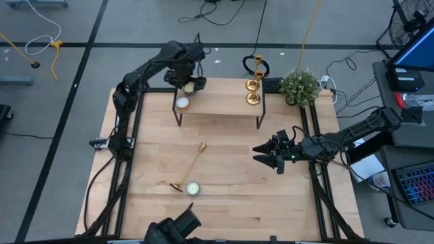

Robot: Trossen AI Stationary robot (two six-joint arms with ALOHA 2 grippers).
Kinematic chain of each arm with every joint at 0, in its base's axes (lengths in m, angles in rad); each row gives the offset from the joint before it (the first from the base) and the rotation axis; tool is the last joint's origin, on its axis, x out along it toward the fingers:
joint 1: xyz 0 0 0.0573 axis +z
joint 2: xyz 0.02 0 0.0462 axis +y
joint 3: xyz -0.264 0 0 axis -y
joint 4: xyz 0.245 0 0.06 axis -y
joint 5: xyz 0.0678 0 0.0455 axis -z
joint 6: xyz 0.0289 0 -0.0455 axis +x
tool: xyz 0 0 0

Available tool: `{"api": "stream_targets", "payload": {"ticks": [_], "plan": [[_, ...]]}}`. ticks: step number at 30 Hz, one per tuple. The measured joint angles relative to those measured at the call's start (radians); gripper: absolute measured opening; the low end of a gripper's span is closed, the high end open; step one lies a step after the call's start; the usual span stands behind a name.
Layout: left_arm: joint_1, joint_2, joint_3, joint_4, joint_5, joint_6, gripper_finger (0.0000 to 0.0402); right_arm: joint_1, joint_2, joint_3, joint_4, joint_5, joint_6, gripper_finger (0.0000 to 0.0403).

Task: Pick & Place candle stick holders
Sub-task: Put the black scented candle aligned with the orange scented candle on the shelf

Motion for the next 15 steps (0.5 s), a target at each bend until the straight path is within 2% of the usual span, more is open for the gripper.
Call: {"api": "stream_targets", "payload": {"ticks": [6,9,12,15], "plan": [[0.023,-0.049,0.0,0.0,-0.007,-0.004,0.0368,0.0,0.0,0.0,0.0,0.0,0.0,0.0256],[0.03,-0.078,0.0,-0.001,0.024,-0.009,0.0367,0.0,0.0,0.0,0.0,0.0,0.0,0.0256],[0.022,-0.091,0.0,0.006,0.064,0.023,0.0352,0.0,0.0,0.0,0.0,0.001,-0.008,0.0256],[-0.004,-0.091,0.0,0.012,0.075,0.035,0.0319,-0.003,0.0,0.0,0.0,0.002,-0.015,0.0256]]}}
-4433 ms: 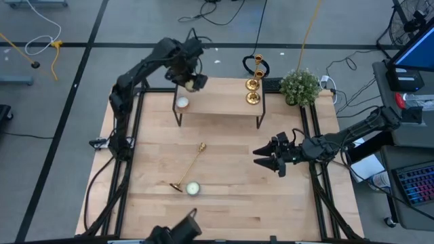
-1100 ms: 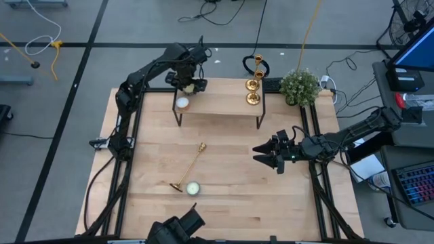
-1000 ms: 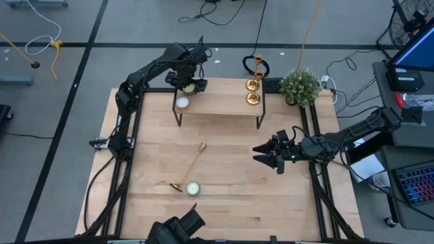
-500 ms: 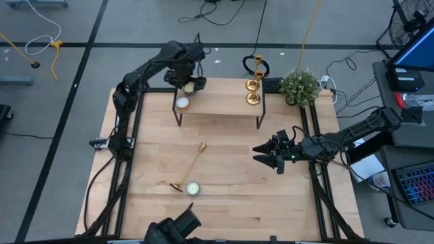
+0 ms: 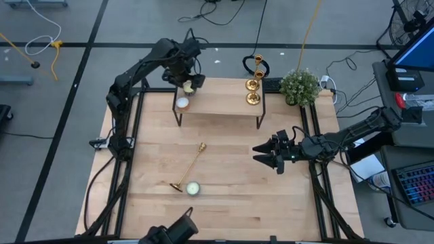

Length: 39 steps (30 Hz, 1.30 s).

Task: Pick & Place candle stick holders
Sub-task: Put the black scented candle aligned with the orange scented candle on the shelf

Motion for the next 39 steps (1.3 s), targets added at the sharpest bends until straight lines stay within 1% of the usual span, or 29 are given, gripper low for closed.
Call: {"api": "stream_targets", "payload": {"ticks": [3,5,7,10,11,13,17,19,22,25,27,30,33,36,39], "plan": [[-0.021,0.0,0.0,0.014,0.004,0.005,0.0259,-0.01,0.0,0.0,0.0,0.0,0.004,0.0256],[-0.035,0.0,0.0,0.049,0.005,0.013,0.0205,-0.012,0.0,0.0,0.0,0.002,0.006,0.0256],[-0.049,0.0,0.0,0.094,0.013,0.014,0.0141,-0.012,0.0,0.0,0.0,0.003,0.009,0.0256],[-0.058,0.0,0.0,0.15,0.083,0.033,0.0039,-0.012,0.0,0.0,0.0,0.002,0.018,0.0256],[-0.058,0.001,0.0,0.167,0.113,0.037,0.002,-0.012,0.0,0.0,0.0,0.003,0.019,0.0256],[-0.056,0.009,0.0,0.214,0.132,0.022,0.0012,-0.012,0.0,0.0,0.0,0.005,0.025,0.0256],[-0.041,0.024,0.0,0.232,0.124,-0.001,0.0004,-0.012,0.0,0.0,0.001,0.005,0.033,0.0256],[-0.031,0.032,0.0,0.218,0.146,-0.01,0.0003,-0.012,0.0,0.0,0.0,0.006,0.034,0.0256],[-0.034,0.049,0.0,0.19,0.148,-0.014,0.0002,-0.012,0.0,0.0,0.0,0.011,0.034,0.0256],[-0.055,0.067,0.005,0.146,0.107,0.01,0.0002,-0.012,0.0,0.0,0.001,0.026,0.034,0.0256],[-0.071,0.09,0.031,0.088,0.063,0.039,0.0002,-0.012,0.0,0.0,-0.001,0.03,0.034,0.0256],[-0.094,0.138,0.11,-0.003,-0.006,0.105,0.0001,-0.02,0.0,0.0,0.0,0.029,0.034,0.0256],[-0.106,0.177,0.2,-0.013,-0.014,0.141,0.0001,-0.034,0.0,0.0,-0.001,0.027,0.034,0.0256],[-0.112,0.179,0.2,0.063,0.016,0.115,0.0001,-0.044,0.0,0.0,-0.001,0.025,0.039,0.0256],[-0.105,0.187,0.208,0.056,0.01,0.096,0.0001,-0.047,0.0,0.0,-0.008,0.023,0.052,0.0256]]}}
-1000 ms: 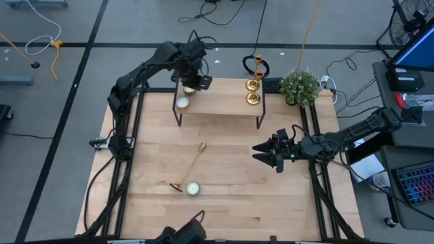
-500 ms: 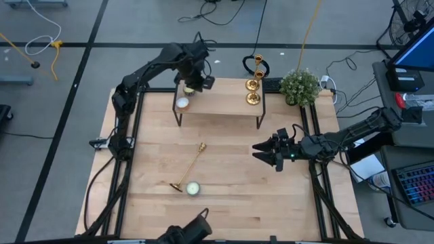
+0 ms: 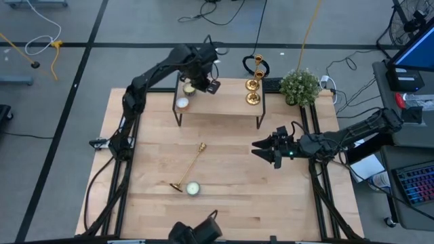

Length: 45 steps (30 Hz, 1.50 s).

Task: Pick & Place candle stick holders
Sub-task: Put the black scented candle aligned with the orange scented candle on the shelf

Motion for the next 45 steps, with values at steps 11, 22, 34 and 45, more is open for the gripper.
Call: {"api": "stream_targets", "payload": {"ticks": [11,22,34,45], "plan": [[0.026,0.012,0.0,0.008,-0.041,0.036,0.0,-0.002,0.0,0.0,-0.007,-0.002,0.004,0.0256],[0.063,0.012,0.0,-0.069,-0.101,0.067,0.0,-0.002,0.0,0.0,-0.007,-0.001,0.017,0.0256],[0.073,0.012,0.0,-0.068,-0.104,0.074,0.0,-0.002,0.0,0.0,-0.007,0.003,0.019,0.0256],[0.079,0.012,0.0,-0.068,-0.101,0.078,0.0,-0.01,0.0,0.0,-0.007,0.006,0.016,0.0256]]}}
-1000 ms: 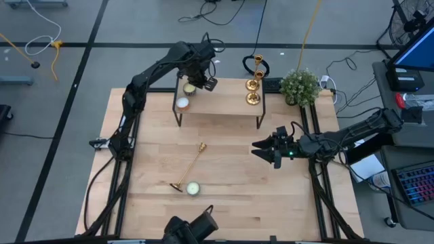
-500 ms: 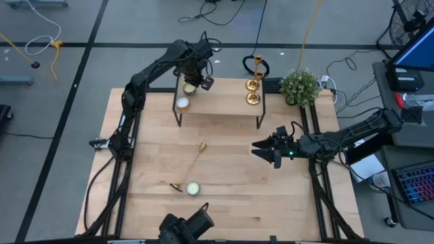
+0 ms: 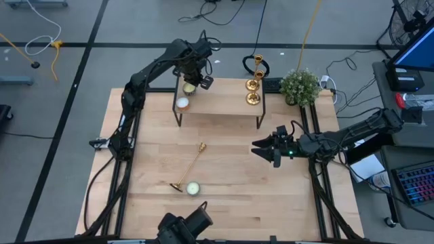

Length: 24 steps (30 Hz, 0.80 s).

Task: Pick & Place candle stick holders
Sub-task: Put the black scented candle aligned with the orange scented candle on the shelf

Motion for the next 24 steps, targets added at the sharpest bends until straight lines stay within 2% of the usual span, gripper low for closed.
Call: {"api": "stream_targets", "payload": {"ticks": [16,24], "plan": [[0.0,0.0,0.0,0.0,-0.018,0.002,0.0,0.0,0.0,0.0,0.0,-0.003,-0.001,0.0256],[-0.008,0.0,0.0,0.0,0.016,0.001,0.0,0.0,0.0,0.0,0.0,-0.004,-0.01,0.0256]]}}
